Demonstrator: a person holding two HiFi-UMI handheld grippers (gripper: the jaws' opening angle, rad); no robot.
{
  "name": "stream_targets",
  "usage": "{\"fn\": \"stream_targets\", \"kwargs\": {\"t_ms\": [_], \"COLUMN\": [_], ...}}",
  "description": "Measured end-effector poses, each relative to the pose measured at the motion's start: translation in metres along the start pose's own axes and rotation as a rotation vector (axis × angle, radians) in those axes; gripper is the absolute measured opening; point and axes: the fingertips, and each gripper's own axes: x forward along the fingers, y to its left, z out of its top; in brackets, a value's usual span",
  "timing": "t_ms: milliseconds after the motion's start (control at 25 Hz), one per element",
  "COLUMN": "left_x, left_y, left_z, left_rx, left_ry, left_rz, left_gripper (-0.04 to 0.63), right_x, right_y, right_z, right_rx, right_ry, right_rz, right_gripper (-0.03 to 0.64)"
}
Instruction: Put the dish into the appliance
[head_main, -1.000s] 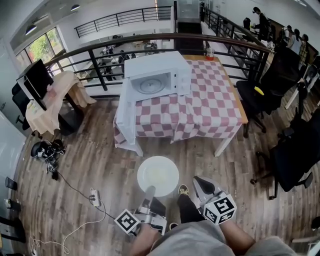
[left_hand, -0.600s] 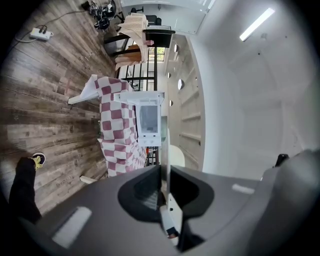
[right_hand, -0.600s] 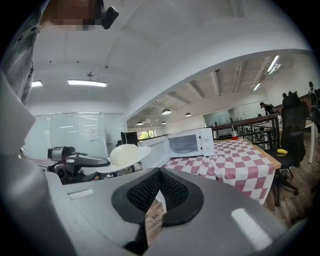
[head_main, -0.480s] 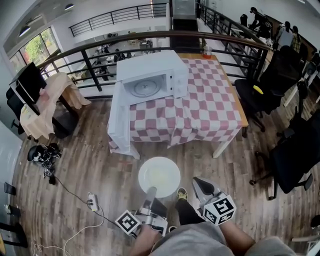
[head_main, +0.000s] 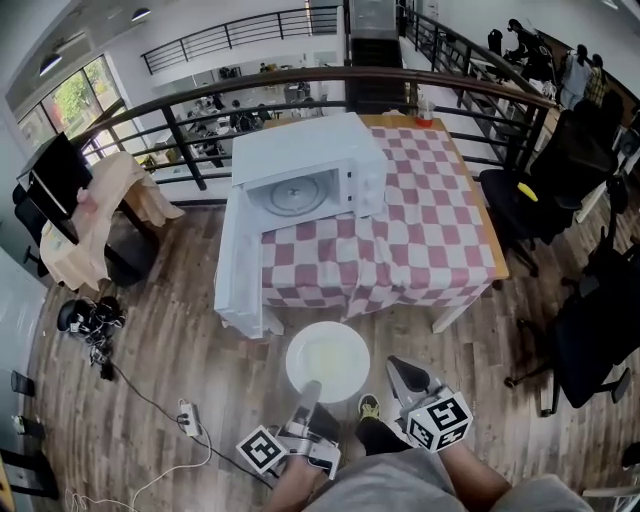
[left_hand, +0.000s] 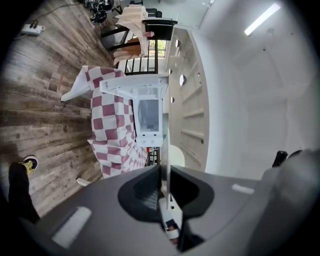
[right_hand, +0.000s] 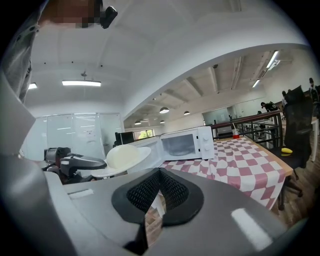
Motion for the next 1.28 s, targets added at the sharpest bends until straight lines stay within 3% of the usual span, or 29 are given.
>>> {"fn": "stream_targets", "kwargs": {"t_ms": [760, 1280], "left_x": [0.124, 0.166], "left_y": [-0.017, -0.014], "left_z": [0.030, 0.026], "left_rx": [0.003, 0.000], "left_ry": [-0.008, -0.013], "left_rz": [-0.009, -0.005], "left_gripper": [0.035, 0.035], "right_x": [0.078, 0.097], "right_y": [-0.086, -0.124], "right_z": [0.048, 0.058], "right_rx": [0.013, 0.014], "right_ry": [-0.011, -0.025], "right_rz": [0.014, 0.032], "right_gripper": [-0.003, -0.002]}}
